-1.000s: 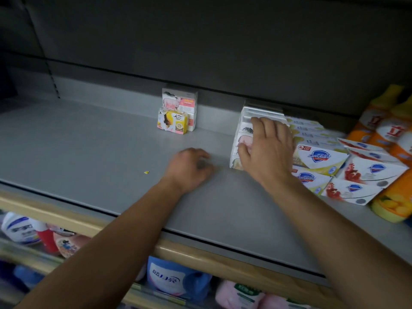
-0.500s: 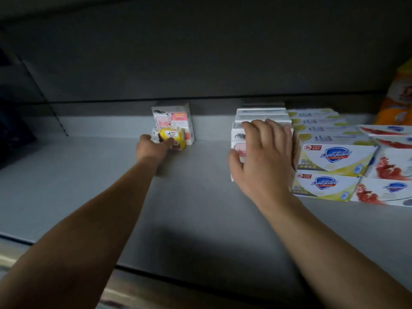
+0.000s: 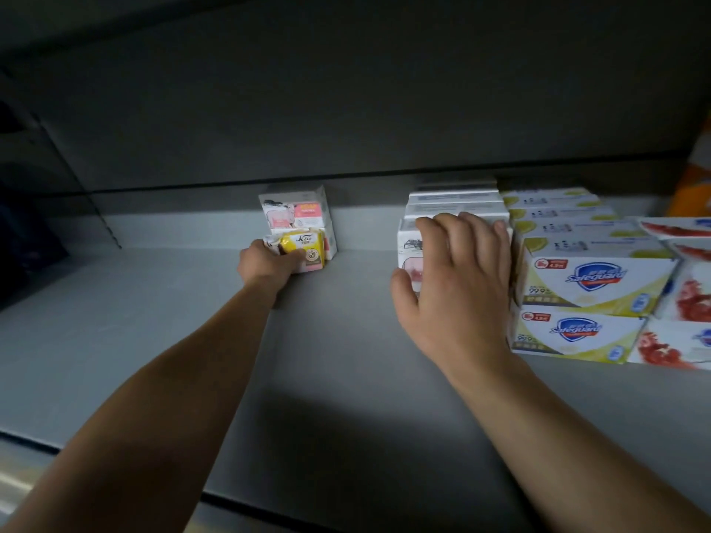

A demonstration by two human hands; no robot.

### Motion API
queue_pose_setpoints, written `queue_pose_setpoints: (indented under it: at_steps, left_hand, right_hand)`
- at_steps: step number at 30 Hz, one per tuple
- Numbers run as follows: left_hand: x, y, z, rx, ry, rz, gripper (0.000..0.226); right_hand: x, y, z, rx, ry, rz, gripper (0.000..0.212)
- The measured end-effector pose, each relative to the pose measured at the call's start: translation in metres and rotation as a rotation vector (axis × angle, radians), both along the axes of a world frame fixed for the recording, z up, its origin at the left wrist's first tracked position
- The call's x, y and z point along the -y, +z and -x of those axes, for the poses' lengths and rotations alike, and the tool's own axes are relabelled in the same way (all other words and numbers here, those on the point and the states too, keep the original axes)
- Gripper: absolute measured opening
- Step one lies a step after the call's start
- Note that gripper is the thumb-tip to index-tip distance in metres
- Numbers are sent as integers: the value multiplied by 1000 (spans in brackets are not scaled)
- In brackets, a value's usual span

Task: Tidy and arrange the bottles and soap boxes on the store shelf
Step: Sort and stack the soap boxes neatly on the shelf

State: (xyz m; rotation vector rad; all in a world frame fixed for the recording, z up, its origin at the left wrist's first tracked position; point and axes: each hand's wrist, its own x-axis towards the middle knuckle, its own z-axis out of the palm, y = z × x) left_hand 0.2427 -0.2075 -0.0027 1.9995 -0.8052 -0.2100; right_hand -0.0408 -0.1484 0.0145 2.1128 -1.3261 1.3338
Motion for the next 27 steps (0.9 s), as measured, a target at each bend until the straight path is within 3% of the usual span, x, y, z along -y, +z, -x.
queue_pose_setpoints:
  at_steps: [4, 8, 13, 17, 21, 27]
  left_hand:
    - [-27, 0, 12, 47, -28, 77, 25]
    - [-62, 4, 30, 40, -145, 152, 19]
    - [-107, 17, 74, -126, -366, 358, 9]
    - [-137, 20, 108, -222, -526, 554, 15]
    - [-153, 20, 123, -299, -630, 675, 27]
    - [-161, 19, 115, -210, -685, 699, 41]
  right_hand:
    - [-2, 2, 1, 6, 9, -18, 50]
    - [-6, 4, 2, -17, 8, -51, 53]
    - [-13, 10, 4, -25, 35, -98, 60]
    - [-24, 20, 7, 118, 212, 6, 54]
    - [-32, 19, 12, 228, 587, -309, 59]
    - [-28, 12, 8, 164, 674, -289, 40]
